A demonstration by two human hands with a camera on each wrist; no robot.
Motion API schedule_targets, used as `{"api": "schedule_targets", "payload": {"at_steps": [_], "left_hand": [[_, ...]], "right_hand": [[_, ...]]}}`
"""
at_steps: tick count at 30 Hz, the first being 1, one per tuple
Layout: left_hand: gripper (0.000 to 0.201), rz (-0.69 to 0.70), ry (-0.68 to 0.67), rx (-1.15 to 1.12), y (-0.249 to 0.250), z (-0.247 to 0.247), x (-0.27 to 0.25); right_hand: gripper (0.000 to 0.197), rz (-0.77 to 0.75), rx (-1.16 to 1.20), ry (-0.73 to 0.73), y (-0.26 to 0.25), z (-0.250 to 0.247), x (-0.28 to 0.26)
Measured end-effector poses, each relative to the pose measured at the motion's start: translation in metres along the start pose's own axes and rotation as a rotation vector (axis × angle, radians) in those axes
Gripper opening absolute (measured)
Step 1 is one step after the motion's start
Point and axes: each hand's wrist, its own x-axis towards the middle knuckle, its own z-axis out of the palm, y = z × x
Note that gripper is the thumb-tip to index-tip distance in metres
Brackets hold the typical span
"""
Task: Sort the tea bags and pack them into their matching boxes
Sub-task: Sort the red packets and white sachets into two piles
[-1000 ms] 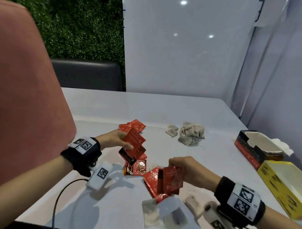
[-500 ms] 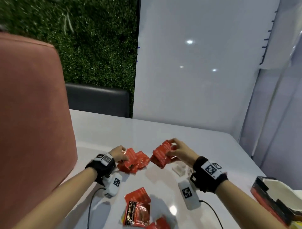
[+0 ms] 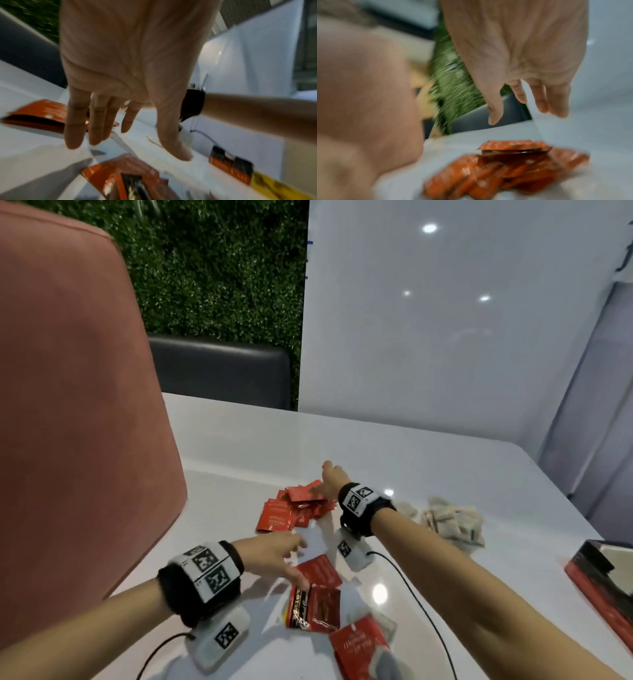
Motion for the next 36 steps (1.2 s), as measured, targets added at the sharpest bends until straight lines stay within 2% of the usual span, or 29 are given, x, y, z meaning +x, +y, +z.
{"api": "schedule_targets", "payload": {"at_steps": [1, 3, 6, 8, 10, 13, 16, 18, 24, 26, 30, 34, 36], "left_hand": [[0.088, 0.001, -0.019, 0.042, 0.003, 0.007, 0.005], [0.093, 0.02, -0.034, 0.166, 0.011, 0.019, 0.015], [0.09, 0.012, 0.036, 0.251, 0.026, 0.029, 0.022], [0.086, 0.015, 0.058, 0.256, 0.034, 0.03, 0.023], [0.082, 0.004, 0.05, 0.212, 0.037, 0.029, 0.025], [0.077, -0.035, 0.021, 0.172, 0.039, 0.027, 0.026], [0.075, -0.061, 0.041, 0.261, 0.037, 0.024, 0.028], [0.074, -0.101, 0.041, 0.275, 0.037, 0.022, 0.03], [0.067, -0.144, 0.056, 0.231, 0.044, 0.018, 0.035], [0.064, -0.167, 0.051, 0.248, 0.047, 0.017, 0.036], [0.043, -0.175, 0.009, 0.273, 0.054, 0.017, 0.039], [0.041, -0.186, -0.02, 0.26, 0.055, 0.013, 0.04], [0.041, -0.155, 0.009, 0.222, 0.054, 0.007, 0.037]], "right_hand": [[0.057, -0.083, -0.136, 0.038, -0.002, -0.002, -0.01], [0.048, -0.247, -0.283, 0.026, -0.005, -0.012, -0.043], [0.036, -0.389, -0.402, -0.252, 0.002, -0.03, -0.103], [0.039, -0.431, -0.435, -0.425, 0.011, -0.029, -0.143], [0.049, -0.478, -0.438, -0.518, 0.024, -0.018, -0.174], [0.072, -0.555, -0.519, -0.508, 0.046, 0.004, -0.197], [0.076, -0.627, -0.609, -0.445, 0.055, 0.016, -0.203], [0.08, -0.625, -0.621, -0.456, 0.055, 0.017, -0.205], [0.07, -0.502, -0.544, -0.544, 0.05, 0.012, -0.205], [0.064, -0.513, -0.531, -0.537, 0.049, 0.012, -0.206], [0.06, -0.499, -0.481, -0.511, 0.05, 0.01, -0.213], [0.063, -0.449, -0.5, -0.494, 0.053, 0.009, -0.216], [0.061, -0.434, -0.497, -0.487, 0.056, 0.007, -0.215]]}}
